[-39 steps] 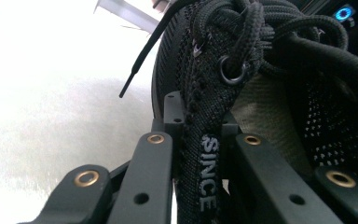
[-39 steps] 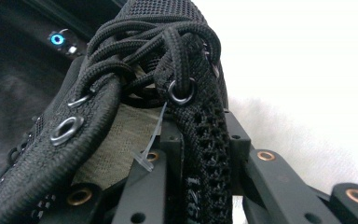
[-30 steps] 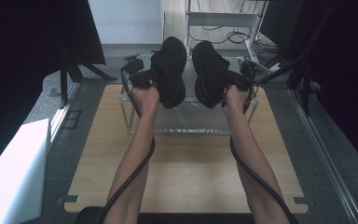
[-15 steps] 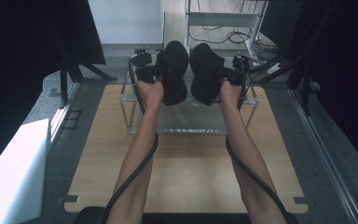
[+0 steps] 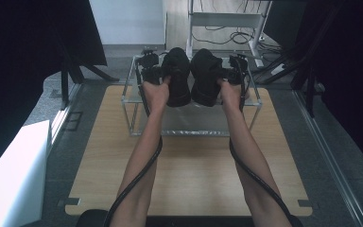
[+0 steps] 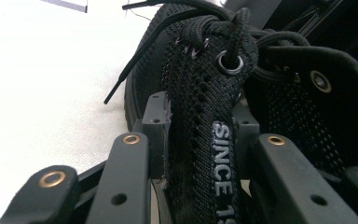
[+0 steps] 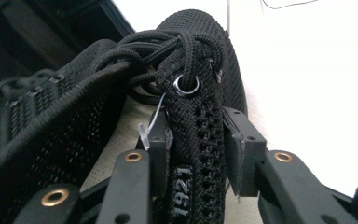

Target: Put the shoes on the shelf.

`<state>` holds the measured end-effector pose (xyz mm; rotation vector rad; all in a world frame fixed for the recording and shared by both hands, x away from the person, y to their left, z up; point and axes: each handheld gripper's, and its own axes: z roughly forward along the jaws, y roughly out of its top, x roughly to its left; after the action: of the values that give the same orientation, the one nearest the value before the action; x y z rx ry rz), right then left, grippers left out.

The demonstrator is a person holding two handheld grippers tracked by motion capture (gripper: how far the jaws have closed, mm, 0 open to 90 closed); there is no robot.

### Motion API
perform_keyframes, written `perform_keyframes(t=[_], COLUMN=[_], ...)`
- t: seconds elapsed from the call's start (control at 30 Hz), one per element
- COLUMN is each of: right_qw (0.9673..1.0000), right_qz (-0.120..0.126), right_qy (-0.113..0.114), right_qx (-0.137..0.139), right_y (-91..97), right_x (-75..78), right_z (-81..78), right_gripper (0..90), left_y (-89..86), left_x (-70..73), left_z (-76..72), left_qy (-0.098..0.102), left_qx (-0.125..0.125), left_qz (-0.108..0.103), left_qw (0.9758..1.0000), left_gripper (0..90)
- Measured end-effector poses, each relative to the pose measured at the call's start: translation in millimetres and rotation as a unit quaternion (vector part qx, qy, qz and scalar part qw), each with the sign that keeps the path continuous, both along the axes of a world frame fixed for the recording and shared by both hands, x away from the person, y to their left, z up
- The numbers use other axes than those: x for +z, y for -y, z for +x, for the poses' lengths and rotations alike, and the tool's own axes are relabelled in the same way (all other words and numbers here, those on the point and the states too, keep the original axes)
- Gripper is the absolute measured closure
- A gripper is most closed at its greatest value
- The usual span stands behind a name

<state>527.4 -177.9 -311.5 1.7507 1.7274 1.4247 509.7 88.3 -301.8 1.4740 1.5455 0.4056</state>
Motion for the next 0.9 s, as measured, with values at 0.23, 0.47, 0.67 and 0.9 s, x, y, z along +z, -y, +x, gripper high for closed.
perform_keyframes(t=[0.23,0.47,0.67,0.9], right_qw=[0.9995,0.9993,0.9961,0.9927], right_qz=[-0.025,-0.022,0.017,0.039], right_qy=[0.007,0.015,0.046,0.066], right_qx=[0.017,0.027,0.073,0.093], right_y=[-11.3,-14.5,-2.9,8.6], right_x=[0.8,-1.0,0.3,11.4], right_z=[1.8,1.1,-3.2,-14.9], right_gripper=[58.5,50.3,41.8,42.1], left_y=[-0.8,-2.7,-8.7,-15.1], left_x=[-2.7,-6.9,-8.5,7.4], left_z=[2.2,0.6,-3.1,-19.1], left_qy=[-0.006,0.006,0.020,0.051], left_qx=[-0.014,-0.025,-0.040,-0.062], left_qz=[0.001,-0.018,-0.045,-0.052], left_qw=[0.9999,0.9995,0.9980,0.9954], left_gripper=[60.1,52.0,41.8,42.4])
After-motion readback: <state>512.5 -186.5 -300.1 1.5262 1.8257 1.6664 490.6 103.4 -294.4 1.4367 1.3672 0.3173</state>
